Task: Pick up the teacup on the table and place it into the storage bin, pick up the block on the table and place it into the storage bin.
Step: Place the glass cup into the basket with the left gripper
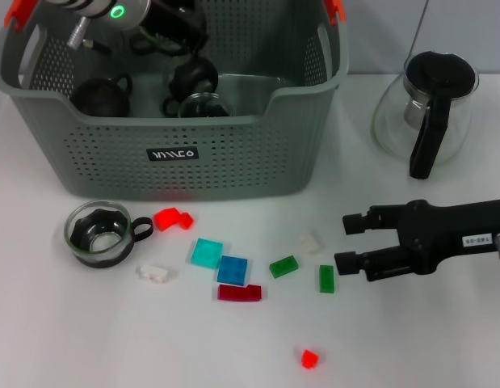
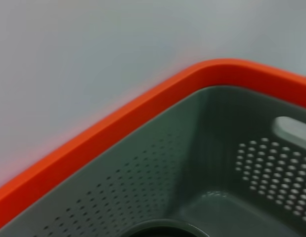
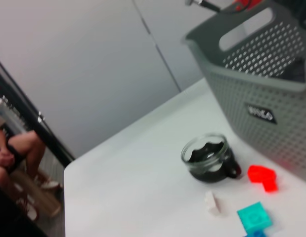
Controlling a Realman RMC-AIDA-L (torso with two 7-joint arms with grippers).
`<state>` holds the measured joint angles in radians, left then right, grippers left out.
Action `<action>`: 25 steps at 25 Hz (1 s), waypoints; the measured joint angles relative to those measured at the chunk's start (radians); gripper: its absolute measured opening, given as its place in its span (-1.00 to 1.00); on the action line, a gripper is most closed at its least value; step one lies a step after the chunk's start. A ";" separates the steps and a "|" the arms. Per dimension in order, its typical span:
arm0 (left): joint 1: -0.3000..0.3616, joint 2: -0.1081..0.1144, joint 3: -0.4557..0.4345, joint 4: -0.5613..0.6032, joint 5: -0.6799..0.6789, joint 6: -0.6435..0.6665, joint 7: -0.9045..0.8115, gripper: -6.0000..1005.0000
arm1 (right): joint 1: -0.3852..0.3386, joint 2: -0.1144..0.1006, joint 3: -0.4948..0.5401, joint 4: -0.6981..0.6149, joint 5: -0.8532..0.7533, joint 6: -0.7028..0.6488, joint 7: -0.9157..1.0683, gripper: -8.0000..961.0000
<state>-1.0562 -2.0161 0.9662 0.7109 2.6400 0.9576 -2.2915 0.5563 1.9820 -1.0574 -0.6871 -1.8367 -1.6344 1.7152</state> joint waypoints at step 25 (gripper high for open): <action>-0.005 -0.052 0.045 -0.132 0.035 -0.172 -0.024 -0.91 | 0.053 0.028 -0.001 0.002 -0.072 0.031 0.002 0.93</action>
<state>-1.0611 -2.0678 1.0111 0.5786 2.6748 0.7858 -2.3156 0.6090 2.0104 -1.0580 -0.6853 -1.9083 -1.6033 1.7173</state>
